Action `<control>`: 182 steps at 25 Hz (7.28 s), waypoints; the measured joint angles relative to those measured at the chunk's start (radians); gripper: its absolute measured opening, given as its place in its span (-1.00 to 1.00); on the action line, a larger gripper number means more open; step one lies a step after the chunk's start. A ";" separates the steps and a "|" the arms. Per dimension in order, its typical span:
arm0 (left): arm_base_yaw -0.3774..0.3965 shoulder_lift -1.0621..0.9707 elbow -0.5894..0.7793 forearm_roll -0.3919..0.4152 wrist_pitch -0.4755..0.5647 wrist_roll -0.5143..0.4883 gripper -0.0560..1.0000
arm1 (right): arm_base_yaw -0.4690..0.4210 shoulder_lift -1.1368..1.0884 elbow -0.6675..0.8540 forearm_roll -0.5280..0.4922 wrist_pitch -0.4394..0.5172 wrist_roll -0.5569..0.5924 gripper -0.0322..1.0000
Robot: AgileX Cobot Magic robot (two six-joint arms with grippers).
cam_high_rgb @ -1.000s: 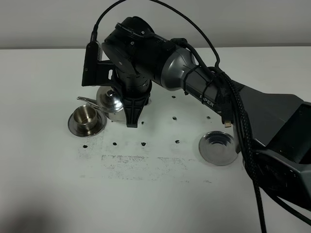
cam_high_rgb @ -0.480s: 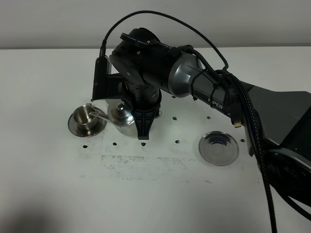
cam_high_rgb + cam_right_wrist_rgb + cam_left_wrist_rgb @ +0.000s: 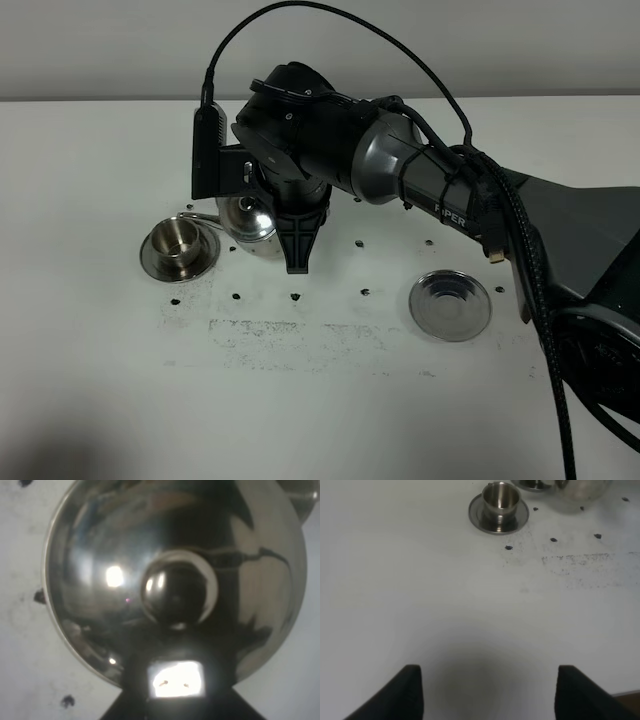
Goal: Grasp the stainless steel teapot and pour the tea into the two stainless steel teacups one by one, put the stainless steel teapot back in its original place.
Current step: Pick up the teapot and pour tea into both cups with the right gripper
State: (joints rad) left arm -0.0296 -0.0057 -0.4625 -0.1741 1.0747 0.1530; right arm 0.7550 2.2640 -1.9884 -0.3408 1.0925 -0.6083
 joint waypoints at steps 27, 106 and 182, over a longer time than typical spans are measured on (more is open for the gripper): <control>0.000 0.000 0.000 0.000 0.000 0.000 0.14 | 0.052 0.023 -0.010 -0.121 0.035 0.126 -0.57; 0.000 0.000 0.000 0.000 0.000 0.000 0.14 | 0.179 0.120 -0.101 -0.481 0.122 0.181 -0.57; 0.000 0.000 0.000 0.000 0.000 0.000 0.14 | 0.214 0.144 -0.067 -0.652 0.127 0.190 -0.57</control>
State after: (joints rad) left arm -0.0296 -0.0057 -0.4625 -0.1741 1.0747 0.1530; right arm 0.9690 2.4082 -2.0557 -0.9930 1.2194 -0.4180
